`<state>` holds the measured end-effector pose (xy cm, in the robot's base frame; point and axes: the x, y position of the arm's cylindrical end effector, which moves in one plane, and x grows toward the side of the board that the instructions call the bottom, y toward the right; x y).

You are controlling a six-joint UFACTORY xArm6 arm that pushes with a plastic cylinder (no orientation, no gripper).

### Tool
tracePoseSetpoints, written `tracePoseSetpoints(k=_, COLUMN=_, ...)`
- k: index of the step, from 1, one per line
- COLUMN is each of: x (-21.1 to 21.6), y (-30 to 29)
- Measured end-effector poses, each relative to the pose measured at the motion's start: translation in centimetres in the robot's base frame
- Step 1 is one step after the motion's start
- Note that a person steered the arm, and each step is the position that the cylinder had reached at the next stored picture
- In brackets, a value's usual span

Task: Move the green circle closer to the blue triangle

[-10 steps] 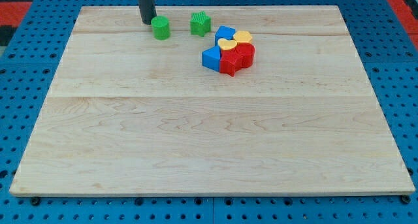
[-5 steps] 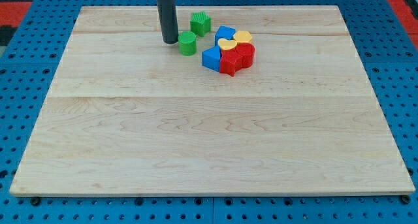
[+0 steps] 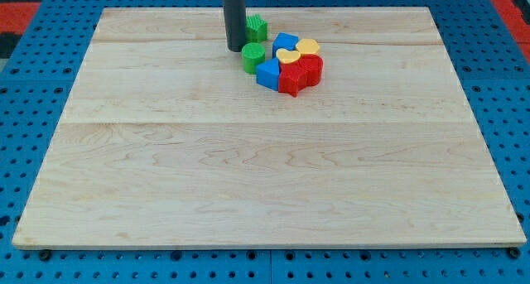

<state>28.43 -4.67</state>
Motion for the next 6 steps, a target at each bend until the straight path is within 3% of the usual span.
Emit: tracePoseSetpoints(k=6, x=0.4, y=2.3)
